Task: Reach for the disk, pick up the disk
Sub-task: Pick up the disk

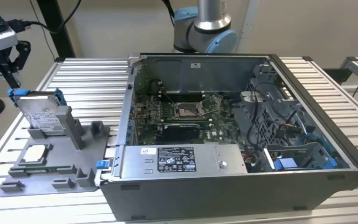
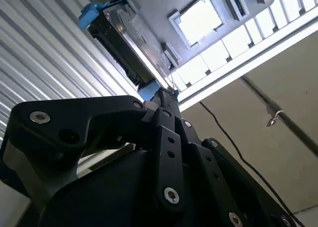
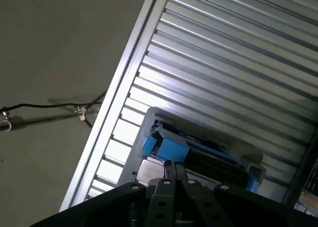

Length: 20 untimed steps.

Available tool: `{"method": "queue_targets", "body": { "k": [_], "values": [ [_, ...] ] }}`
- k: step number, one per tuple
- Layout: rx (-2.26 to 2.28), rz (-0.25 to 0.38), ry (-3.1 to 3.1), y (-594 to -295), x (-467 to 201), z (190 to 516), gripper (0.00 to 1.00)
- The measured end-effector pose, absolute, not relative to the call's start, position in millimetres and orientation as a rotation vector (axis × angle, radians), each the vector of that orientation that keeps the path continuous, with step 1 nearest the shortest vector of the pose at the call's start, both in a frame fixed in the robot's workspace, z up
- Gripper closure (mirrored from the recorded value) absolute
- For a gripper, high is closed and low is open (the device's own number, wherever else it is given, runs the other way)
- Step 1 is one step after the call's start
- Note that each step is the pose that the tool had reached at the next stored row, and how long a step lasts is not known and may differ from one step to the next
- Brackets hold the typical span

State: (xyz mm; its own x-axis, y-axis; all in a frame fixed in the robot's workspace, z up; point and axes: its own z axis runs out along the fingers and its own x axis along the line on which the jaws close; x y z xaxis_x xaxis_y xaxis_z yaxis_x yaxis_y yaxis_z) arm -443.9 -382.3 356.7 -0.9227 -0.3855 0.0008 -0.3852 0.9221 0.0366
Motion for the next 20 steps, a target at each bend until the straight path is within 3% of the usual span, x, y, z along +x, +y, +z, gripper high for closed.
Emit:
{"method": "queue_targets", "body": {
  "k": [20],
  "values": [
    [0.870,-0.055,-3.008,-382.3,-443.9,357.9,1.00]
  ]
}}
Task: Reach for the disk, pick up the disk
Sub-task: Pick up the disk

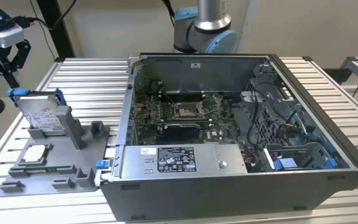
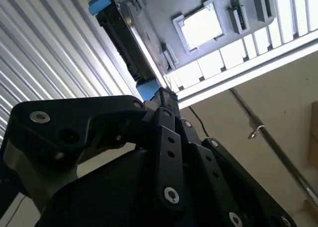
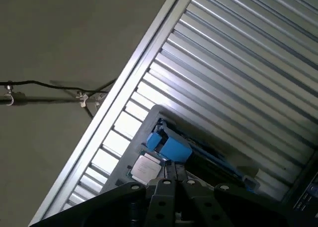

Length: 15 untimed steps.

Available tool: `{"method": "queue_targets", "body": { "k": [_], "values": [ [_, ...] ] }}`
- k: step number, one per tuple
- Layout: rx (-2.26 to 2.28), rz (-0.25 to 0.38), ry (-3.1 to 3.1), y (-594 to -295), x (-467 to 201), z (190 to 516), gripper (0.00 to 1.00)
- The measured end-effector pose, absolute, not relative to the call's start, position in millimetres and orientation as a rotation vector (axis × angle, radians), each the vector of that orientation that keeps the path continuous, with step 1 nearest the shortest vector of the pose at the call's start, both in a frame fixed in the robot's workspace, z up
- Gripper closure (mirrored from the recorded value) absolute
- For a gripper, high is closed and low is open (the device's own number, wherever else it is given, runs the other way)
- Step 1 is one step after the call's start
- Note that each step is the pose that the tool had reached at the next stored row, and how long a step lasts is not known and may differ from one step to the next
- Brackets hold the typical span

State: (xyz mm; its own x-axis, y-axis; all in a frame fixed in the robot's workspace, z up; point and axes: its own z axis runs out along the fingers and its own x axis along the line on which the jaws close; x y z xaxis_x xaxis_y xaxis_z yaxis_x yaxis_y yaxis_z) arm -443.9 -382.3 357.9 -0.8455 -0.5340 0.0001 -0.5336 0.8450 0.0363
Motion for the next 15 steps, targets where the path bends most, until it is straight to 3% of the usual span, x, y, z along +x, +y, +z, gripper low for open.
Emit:
{"method": "queue_targets", "body": {
  "k": [15],
  "values": [
    [1.267,-0.052,-2.858,-382.3,-443.9,358.8,1.00]
  ]
}}
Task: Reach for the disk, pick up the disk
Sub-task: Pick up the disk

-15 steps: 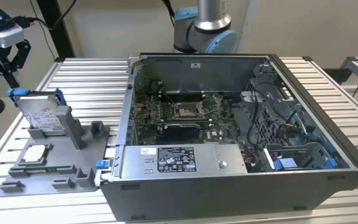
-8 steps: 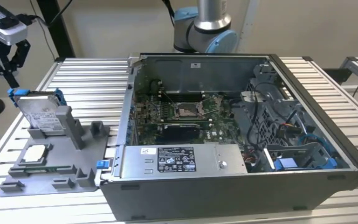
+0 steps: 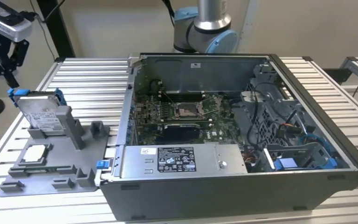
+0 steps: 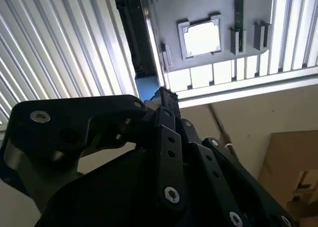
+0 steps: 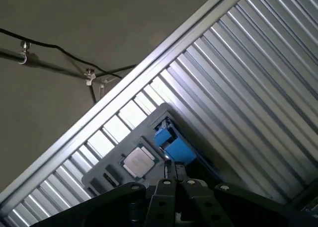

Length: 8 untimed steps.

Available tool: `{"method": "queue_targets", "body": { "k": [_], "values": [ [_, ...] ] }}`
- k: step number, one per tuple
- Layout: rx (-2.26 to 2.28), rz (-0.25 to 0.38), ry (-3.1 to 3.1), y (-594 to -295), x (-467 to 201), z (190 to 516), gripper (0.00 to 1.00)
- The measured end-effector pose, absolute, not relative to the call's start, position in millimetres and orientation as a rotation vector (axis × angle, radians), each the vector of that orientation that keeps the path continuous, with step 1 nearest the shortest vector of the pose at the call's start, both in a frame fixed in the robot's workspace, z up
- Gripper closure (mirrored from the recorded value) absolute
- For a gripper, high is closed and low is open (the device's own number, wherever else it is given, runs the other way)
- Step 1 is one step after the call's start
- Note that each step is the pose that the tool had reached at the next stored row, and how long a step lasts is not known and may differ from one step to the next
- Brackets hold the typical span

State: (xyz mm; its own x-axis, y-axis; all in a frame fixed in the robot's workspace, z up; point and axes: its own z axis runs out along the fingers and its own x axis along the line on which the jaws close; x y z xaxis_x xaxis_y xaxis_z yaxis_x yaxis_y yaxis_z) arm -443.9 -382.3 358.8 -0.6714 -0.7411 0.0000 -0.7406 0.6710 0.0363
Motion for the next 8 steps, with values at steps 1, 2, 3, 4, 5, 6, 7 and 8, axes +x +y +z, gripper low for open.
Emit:
{"method": "queue_targets", "body": {
  "k": [1,2,3,4,5,6,7,8],
  "values": [
    [1.293,-0.052,-2.846,-382.3,-443.9,358.8,1.00],
    [1.320,-0.051,-2.833,-382.3,-443.9,358.9,1.00],
    [1.344,-0.051,-2.822,-382.3,-443.9,359.0,1.00],
    [1.370,-0.051,-2.809,-382.3,-443.9,359.0,1.00],
    [1.395,-0.051,-2.796,-382.3,-443.9,359.0,1.00],
    [1.420,-0.051,-2.783,-382.3,-443.9,359.0,1.00],
    [1.446,-0.050,-2.769,-382.3,-443.9,359.0,1.00],
    [1.472,-0.050,-2.755,-382.3,-443.9,359.0,1.00]
  ]
}}
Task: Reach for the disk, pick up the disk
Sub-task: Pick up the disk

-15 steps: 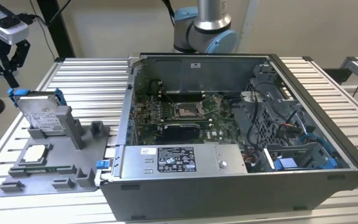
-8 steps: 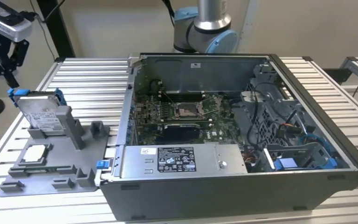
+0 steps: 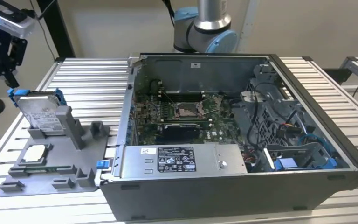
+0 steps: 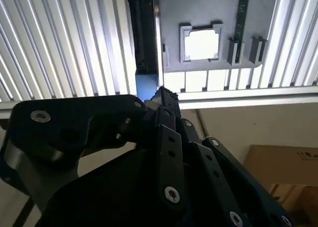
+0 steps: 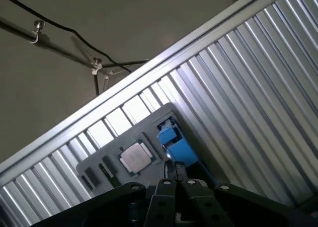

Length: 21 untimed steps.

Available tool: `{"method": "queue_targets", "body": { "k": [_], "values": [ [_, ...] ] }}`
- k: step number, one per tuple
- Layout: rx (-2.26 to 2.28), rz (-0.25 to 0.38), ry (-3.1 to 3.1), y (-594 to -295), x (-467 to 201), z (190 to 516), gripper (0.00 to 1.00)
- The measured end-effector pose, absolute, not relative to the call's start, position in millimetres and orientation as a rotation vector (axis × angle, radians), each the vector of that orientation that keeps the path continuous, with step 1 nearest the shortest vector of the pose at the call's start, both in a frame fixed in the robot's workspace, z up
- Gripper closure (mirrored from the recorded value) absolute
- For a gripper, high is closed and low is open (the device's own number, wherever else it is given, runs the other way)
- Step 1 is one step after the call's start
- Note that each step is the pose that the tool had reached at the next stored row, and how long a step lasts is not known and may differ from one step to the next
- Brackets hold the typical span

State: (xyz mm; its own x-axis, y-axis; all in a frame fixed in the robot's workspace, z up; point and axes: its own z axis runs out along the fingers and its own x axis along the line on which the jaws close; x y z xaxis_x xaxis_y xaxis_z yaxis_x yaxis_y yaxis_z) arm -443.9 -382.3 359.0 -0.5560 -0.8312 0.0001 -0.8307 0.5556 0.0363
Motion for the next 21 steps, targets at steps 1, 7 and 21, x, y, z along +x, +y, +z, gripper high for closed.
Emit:
{"method": "queue_targets", "body": {
  "k": [1,7,21],
  "values": [
    [1.496,-0.050,-2.742,-382.3,-443.9,359.0,1.00],
    [1.645,-0.043,-2.661,-382.2,-443.8,358.9,1.00],
    [1.967,-0.035,-2.439,-382.3,-443.9,357.2,1.00]
  ]
}}
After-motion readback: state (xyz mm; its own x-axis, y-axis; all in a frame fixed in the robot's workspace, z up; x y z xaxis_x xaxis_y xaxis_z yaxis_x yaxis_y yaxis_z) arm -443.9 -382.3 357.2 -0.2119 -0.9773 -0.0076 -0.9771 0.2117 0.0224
